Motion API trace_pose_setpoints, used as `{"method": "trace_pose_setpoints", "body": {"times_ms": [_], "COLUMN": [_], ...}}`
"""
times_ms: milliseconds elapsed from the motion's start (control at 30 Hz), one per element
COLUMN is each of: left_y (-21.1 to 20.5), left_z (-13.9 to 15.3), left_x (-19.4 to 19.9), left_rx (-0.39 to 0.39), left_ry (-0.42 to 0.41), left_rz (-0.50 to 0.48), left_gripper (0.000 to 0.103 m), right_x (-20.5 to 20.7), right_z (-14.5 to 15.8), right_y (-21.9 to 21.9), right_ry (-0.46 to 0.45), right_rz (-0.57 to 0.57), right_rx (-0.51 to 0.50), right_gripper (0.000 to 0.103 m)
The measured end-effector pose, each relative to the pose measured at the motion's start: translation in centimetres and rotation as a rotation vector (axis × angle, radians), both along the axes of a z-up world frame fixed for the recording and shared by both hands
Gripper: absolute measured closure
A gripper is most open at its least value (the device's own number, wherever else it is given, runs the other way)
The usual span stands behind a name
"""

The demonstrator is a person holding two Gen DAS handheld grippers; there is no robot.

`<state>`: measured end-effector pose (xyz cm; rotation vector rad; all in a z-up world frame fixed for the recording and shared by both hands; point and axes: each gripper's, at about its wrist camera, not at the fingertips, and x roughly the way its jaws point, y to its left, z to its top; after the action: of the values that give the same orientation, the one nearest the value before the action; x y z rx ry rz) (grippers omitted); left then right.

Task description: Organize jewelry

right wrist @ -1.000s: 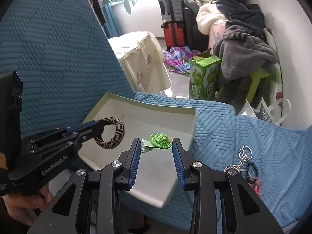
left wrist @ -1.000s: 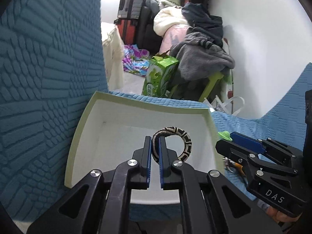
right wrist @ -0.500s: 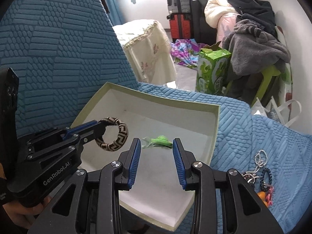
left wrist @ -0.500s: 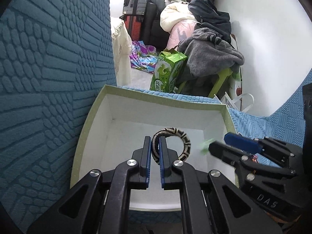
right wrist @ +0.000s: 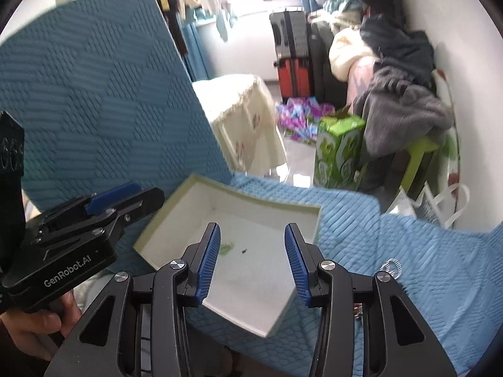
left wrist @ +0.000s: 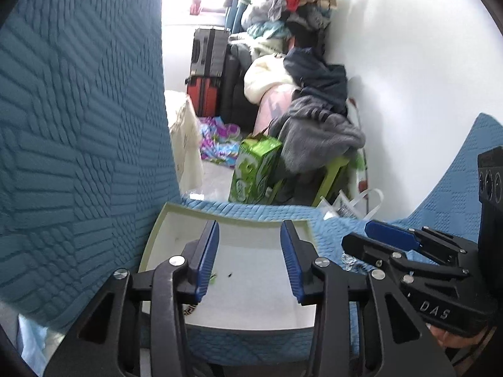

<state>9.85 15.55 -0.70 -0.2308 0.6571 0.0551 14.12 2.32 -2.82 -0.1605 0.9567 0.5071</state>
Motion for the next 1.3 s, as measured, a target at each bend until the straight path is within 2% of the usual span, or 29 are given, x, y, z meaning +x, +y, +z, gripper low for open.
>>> {"method": "trace_pose_setpoints", "body": {"times_ms": [167,300,467,667,900,1033,1300], "left_y": [-1.9,-3.7,-5.8,-9.2,-13.2,-15.2,-18.0], "left_z": [3.1,4.6,4.9,4.2,1.9,-0.7,-4.9], "left_x": [-1.2,-1.8,-2.0,-2.3,-2.0,-1.4,-0.7], "left_rx": [-0.004,0.022,0.011,-0.006,-0.025,-0.077,-0.119], "left_ry": [-0.052,-0.074,-0.09,-0.07,-0.028,0.003,0.102], "left_rz": [0.008,-0.003,-0.029,-0.072,-0.126,-0.16,-0.203], "left_gripper": [0.06,0.057,0.055,0.055,0.055,0.055,0.055], "right_x": [-0.9,-1.5,-2.6,-3.5,-4.7,-5.5,-6.5], "right_z": [4.0,6.8,8.3,8.8,7.8,5.7,1.3], "right_y": [-1.9,-3.6,-6.2,-11.0,-15.9,-18.2,-21.7], "right_ry": [-0.064,-0.124,-0.179,-0.232,-0.238,-0.23,-0.155], "right_rz": [0.005,0.014,-0.004,-0.116,-0.19,-0.213,-0.244], "right_rx": [0.025,0.034,0.03,0.03,0.002,-0.039,-0.042], "right_gripper": [0.062,0.062,0.062,0.062,0.062,0.062,0.062]}}
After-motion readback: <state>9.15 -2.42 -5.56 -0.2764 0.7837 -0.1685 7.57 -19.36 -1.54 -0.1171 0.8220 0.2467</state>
